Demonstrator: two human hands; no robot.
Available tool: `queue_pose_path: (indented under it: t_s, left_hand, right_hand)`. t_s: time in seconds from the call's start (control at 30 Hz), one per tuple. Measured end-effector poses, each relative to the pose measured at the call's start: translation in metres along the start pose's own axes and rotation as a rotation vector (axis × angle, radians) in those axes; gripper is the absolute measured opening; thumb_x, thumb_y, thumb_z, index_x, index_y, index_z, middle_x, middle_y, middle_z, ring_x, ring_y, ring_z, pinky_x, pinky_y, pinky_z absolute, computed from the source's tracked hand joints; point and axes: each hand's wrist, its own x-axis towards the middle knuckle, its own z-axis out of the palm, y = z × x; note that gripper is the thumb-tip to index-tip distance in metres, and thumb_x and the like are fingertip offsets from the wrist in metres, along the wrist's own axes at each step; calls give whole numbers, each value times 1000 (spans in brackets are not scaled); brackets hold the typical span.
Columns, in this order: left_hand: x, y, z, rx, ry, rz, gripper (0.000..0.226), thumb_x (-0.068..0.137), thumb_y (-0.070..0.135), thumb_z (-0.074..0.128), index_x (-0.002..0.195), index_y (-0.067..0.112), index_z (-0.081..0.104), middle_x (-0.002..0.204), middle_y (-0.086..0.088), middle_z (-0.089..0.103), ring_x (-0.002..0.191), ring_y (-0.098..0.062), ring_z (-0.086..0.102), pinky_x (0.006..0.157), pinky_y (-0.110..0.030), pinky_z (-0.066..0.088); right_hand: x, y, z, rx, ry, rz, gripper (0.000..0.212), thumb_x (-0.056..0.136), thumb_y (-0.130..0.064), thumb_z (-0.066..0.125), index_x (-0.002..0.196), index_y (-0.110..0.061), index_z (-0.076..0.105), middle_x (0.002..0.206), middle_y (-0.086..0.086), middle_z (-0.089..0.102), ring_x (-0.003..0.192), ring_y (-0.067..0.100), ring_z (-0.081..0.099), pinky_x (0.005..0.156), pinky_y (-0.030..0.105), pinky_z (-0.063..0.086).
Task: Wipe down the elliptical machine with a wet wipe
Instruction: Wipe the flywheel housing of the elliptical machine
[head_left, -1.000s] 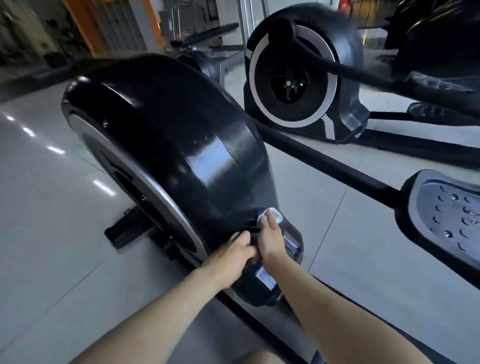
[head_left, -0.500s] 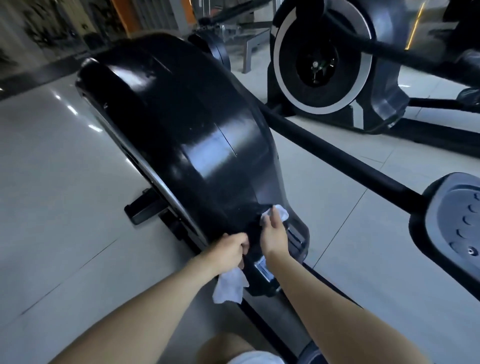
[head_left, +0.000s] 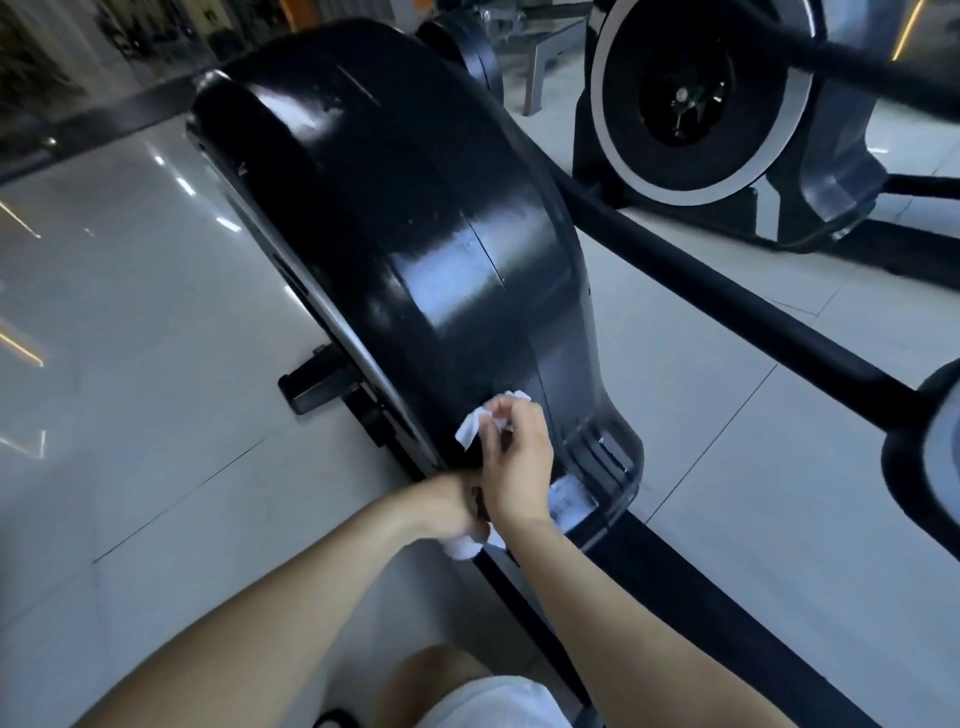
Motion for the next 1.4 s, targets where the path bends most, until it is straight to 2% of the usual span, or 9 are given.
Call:
queue_pose_path:
  t_s: [0.2,0.3,0.47,0.6,0.7,0.9,1.03,1.3,1.4]
  left_hand:
    - [-10,-21,11,-328,270,-12,37,90,3,50,77,33,66,112,9,71,100,-11,67,77,-23,53]
    - [-13,-24,23,-409,331,0,21,89,10,66,100,28,70,98,2,74,88,-10,71,85,-30,59]
    - [-17,-20,23,-241,429,41,32,98,14,47,92,43,58,108,6,69,88,-2,58,71,-17,42]
    - [-19,-16,19,-291,438,45,38,103,18,40,124,43,59,116,17,67,106,-5,62,91,-28,52]
    - [-21,-17,16,-241,426,58,38,104,18,39,133,38,54,116,13,64,107,-11,62,92,-33,53]
    - [-21,-17,16,-172,447,57,46,103,16,37,138,43,49,122,17,64,107,-10,62,91,-32,54]
    - [-18,-20,20,-186,441,73,57,92,6,46,138,41,51,123,12,64,99,-5,65,88,-26,54]
    - [-5,-8,35,-35,386,180,57,97,-2,43,143,30,51,145,15,49,121,-14,56,94,-41,52]
    - [9,-2,43,-9,389,227,59,94,-6,40,144,23,54,152,11,46,132,-15,50,103,-36,46]
  right_hand:
    - [-11,41,-16,8,-67,477,20,96,0,55,85,-17,56,88,1,62,79,15,56,67,18,45]
    - [-10,23,-16,-22,-52,279,17,92,-8,57,82,-22,54,87,0,67,84,19,64,73,25,51]
    - [11,-20,-2,61,-19,-33,27,94,-3,54,83,-28,55,86,2,65,87,24,65,80,31,53]
    - [10,10,-10,-51,43,156,21,97,0,51,85,-16,58,96,3,63,87,3,58,72,8,41]
    - [4,39,-20,-84,18,406,20,96,1,54,89,-16,62,100,4,67,84,10,60,67,7,42]
    - [21,-14,-15,39,104,47,20,99,-14,61,93,-33,62,106,-8,65,99,3,60,85,12,45]
    - [29,-20,-3,35,96,-14,12,98,-7,60,98,-17,67,109,-3,61,96,-6,56,79,4,39]
    - [5,84,-22,-49,100,396,19,98,7,47,103,-8,58,105,11,56,69,1,58,60,4,41]
    - [-11,118,-31,-168,72,436,26,95,11,49,107,-8,62,116,10,55,89,7,60,72,-1,40]
